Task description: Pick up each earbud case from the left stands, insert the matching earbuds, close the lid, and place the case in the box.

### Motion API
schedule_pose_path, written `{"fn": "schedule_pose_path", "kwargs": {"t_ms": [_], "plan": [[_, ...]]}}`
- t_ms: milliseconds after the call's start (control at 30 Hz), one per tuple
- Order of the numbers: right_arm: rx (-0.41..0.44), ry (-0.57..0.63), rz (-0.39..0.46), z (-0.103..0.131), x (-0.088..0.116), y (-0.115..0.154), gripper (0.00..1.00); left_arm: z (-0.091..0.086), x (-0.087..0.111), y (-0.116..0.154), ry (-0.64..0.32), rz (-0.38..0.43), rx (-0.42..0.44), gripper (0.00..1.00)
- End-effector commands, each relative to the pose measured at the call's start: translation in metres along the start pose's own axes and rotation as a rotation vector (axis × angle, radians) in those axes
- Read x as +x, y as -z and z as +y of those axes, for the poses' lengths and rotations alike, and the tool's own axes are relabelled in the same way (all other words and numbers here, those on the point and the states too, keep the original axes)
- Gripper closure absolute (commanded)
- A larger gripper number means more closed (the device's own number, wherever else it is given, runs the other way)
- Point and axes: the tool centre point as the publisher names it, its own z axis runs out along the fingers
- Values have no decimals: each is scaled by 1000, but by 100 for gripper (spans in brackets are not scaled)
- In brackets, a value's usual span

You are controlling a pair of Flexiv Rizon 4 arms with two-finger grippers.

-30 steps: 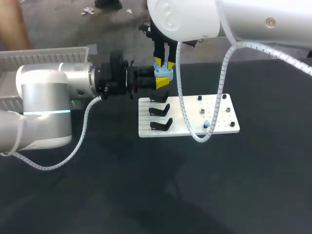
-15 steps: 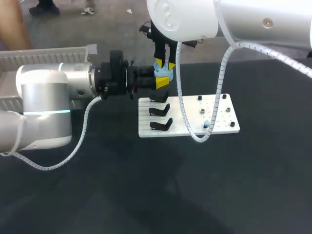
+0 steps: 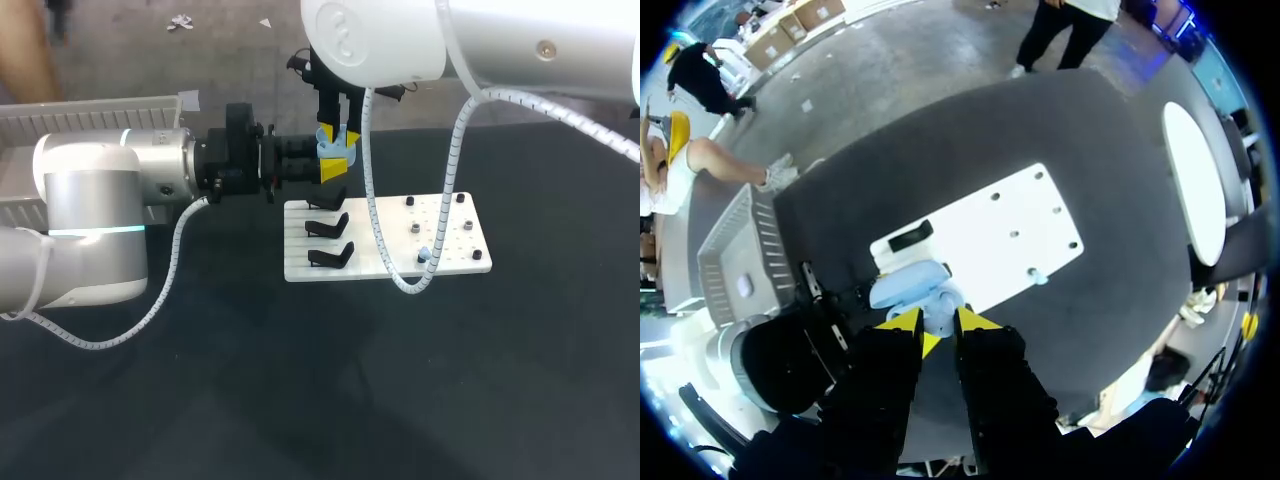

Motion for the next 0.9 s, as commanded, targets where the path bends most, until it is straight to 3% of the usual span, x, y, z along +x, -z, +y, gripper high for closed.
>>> {"fn": "schedule_pose_path", "kwargs": {"t_ms": [33, 500, 567, 633, 667, 867, 900], "plan": [[8, 3, 8, 3, -2, -2, 100, 1, 1, 0, -1, -2, -1, 100], [26, 9, 20, 3, -4, -7, 100, 1, 1, 0, -1, -2, -1, 100], [26, 11, 26, 2, -4, -7, 60, 1, 1, 0, -1, -2, -1, 100], [26, 12, 25, 1, -3, -7, 45, 1, 1, 0, -1, -2, -1, 100], [25, 12, 25, 0, -3, -6, 25, 1, 1, 0, -1, -2, -1, 100], [-55, 79, -24, -12, 10, 6, 0, 1, 1, 0, -1, -2, -1, 100], [-67, 84, -37, -14, 11, 7, 0, 1, 1, 0, -1, -2, -1, 100]]}}
